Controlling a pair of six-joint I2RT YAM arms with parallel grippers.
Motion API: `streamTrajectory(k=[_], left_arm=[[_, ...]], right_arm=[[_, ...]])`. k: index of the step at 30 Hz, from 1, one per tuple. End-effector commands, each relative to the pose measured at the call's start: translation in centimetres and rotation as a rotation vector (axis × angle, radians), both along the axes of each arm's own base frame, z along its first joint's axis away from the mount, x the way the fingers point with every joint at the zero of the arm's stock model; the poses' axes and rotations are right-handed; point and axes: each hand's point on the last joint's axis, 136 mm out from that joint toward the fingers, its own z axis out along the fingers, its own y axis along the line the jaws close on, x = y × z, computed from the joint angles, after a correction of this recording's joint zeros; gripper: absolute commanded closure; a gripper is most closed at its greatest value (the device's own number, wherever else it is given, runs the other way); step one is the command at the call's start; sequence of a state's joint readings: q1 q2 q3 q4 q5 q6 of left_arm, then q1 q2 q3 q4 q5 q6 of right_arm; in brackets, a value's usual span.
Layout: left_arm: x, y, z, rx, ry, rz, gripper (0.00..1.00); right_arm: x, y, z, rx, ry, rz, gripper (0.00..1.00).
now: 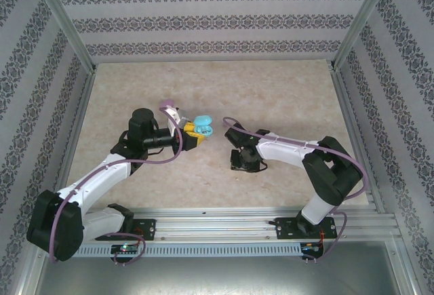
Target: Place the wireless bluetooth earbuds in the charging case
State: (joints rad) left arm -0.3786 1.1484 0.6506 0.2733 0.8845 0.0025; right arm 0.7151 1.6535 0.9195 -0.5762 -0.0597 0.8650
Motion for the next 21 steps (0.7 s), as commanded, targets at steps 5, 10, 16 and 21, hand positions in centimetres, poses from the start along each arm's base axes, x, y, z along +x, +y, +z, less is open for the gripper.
streamTrajectory(k=[5,10,16,21], left_arm=[[-0.4,0.1,0.2,0.018,-0.034,-0.004,0.80],[-0.6,0.3,0.2,0.031,-0.036,0.001,0.81],[-0.6,0.4,0.2,0.038,-0.041,0.005,0.81],[-0.7,0.5,0.2,0.045,-0.040,0.004,0.81]], right_arm=[[0.9,-1.0,0.4,-0.051,-0.012,0.013,0.69],[1.4,-0.4,0.8,-0.047,-0.015,0.033,0.66],[2.1,0.3,1.1,-0.042,-0.019,0.062,0.63],[2.2,0.1,1.3,-0.078,0.001,0.080,0.62]])
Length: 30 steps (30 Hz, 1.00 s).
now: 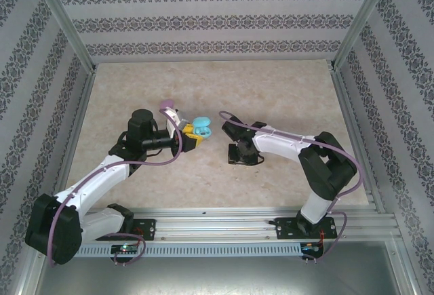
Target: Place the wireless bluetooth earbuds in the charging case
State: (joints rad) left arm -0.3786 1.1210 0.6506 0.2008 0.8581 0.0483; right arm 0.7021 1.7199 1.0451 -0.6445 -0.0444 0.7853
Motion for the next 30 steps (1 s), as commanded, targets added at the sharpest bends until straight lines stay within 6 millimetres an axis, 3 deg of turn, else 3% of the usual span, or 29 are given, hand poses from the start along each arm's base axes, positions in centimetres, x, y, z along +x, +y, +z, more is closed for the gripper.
streamTrajectory(k=[1,12,17,30], left_arm=[[-0.4,0.1,0.8,0.006,-0.037,-0.009,0.81],[-0.6,0.2,0.9,0.007,-0.046,-0.006,0.80],[-0.8,0.2,0.8,0.010,-0.049,-0.009,0.80],[-1.4,0.5,0.3,0.036,-0.054,-0.013,0.81]], right_arm=[[0.1,-1.0,0.3,-0.064,0.015,0.018,0.61],[0.0,-1.5,2.4,-0.132,0.002,0.053,0.60],[0.2,-1.2,2.8,-0.176,0.004,0.061,0.66],[0.0,-0.5,1.2,-0.238,0.057,0.064,0.68]])
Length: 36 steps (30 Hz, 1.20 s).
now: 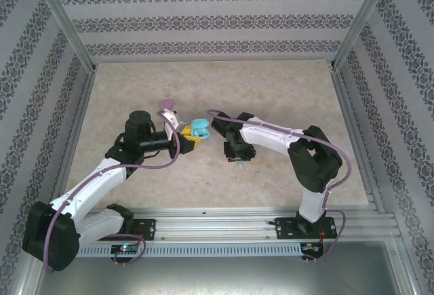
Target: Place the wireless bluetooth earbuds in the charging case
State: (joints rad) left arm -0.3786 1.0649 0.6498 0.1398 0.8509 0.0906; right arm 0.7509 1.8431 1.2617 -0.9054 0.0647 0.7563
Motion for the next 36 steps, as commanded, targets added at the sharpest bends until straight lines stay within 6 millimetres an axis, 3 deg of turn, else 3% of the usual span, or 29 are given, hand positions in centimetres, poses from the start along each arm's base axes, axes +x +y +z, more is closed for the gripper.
streamTrajectory(k=[1,25,36], left_arm=[[-0.5,0.2,-0.4,0.019,-0.017,-0.007,0.81],[-0.8,0.4,-1.0,0.024,-0.007,0.000,0.81],[-0.7,0.2,-0.7,0.012,-0.006,-0.007,0.81]], right_arm=[[-0.2,-0.3,-0.2,-0.048,0.007,-0.003,0.68],[-0.6,-0.5,-2.6,-0.094,0.052,0.011,0.71],[-0.7,-0.6,-1.6,-0.065,0.029,0.011,0.80]])
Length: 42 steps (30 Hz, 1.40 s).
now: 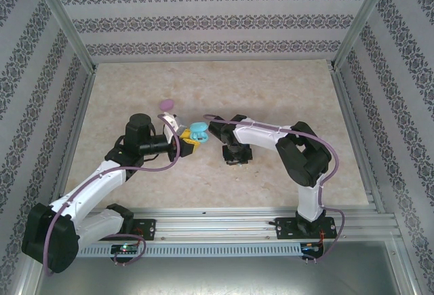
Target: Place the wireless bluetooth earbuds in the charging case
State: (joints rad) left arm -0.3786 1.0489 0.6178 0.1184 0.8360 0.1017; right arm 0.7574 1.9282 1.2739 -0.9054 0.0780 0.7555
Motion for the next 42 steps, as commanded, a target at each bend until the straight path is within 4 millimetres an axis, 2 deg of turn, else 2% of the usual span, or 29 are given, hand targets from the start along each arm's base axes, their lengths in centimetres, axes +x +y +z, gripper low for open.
streamTrajectory(k=[1,11,17,25,32,37,42], left_arm=[[-0.2,-0.2,0.8,-0.014,-0.029,-0.019,0.81],[-0.1,-0.8,1.8,-0.052,-0.031,-0.045,0.81],[-0.9,-0.7,2.6,-0.066,-0.028,-0.062,0.81],[-0.2,-1.4,4.3,-0.135,-0.025,-0.077,0.81],[0.3,-1.8,5.4,-0.164,-0.035,-0.095,0.81],[0.0,-2.1,6.0,-0.179,-0.026,-0.122,0.81],[-0.4,-2.2,6.4,-0.200,-0.020,-0.145,0.81]], right_arm=[[-0.5,-0.4,1.1,0.002,-0.026,0.003,0.80],[-0.8,-0.3,4.6,0.208,-0.116,-0.064,0.81],[-0.4,0.8,10.0,0.379,-0.253,-0.074,0.83],[-0.2,1.9,18.4,0.639,-0.465,-0.039,0.85],[-1.0,3.2,23.9,0.815,-0.554,0.036,0.87],[-1.4,5.0,26.8,0.911,-0.581,0.112,0.87],[-1.2,7.2,28.5,0.976,-0.579,0.186,0.87]])
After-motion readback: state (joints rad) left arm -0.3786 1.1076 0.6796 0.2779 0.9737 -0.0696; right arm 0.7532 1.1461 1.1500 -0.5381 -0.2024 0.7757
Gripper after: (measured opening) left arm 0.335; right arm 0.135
